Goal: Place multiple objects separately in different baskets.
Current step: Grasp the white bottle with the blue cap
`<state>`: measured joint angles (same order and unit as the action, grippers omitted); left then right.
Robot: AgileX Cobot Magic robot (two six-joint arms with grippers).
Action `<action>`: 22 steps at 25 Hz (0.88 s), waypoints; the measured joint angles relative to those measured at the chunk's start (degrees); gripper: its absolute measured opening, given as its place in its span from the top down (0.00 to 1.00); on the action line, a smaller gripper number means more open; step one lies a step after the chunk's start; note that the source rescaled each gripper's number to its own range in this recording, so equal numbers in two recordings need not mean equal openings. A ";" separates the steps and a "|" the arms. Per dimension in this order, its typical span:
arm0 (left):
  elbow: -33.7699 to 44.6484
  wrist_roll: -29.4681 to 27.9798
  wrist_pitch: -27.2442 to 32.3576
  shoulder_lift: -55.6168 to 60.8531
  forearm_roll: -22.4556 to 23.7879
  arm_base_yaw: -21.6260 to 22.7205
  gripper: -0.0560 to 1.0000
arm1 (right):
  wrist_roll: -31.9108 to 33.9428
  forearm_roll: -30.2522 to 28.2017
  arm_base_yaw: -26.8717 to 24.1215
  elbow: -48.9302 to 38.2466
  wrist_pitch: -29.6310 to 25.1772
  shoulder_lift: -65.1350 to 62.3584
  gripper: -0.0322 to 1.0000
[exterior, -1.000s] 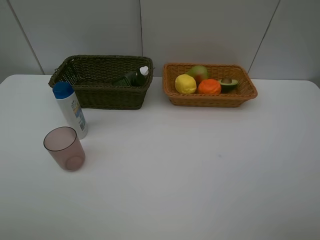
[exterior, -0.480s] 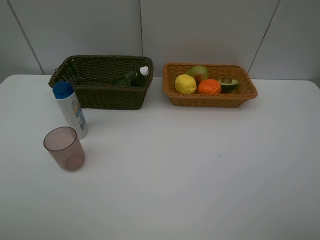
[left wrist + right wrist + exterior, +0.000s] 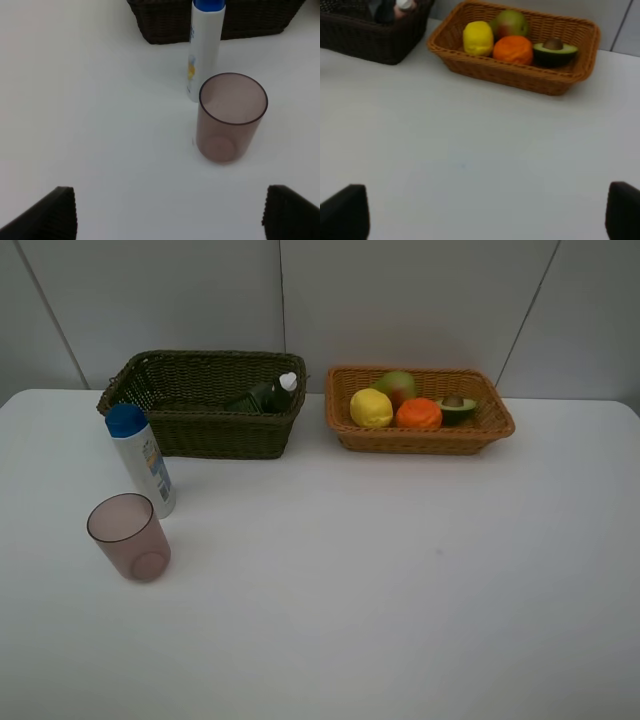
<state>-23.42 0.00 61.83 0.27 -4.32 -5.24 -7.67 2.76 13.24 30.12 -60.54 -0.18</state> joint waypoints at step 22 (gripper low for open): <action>0.00 0.00 0.00 0.00 0.00 0.00 0.00 | 0.39 1.59 -16.57 0.00 0.00 -0.01 0.00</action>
<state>-23.42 0.00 61.83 0.27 -4.32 -5.24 -7.27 4.35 -3.33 30.12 -60.54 -0.19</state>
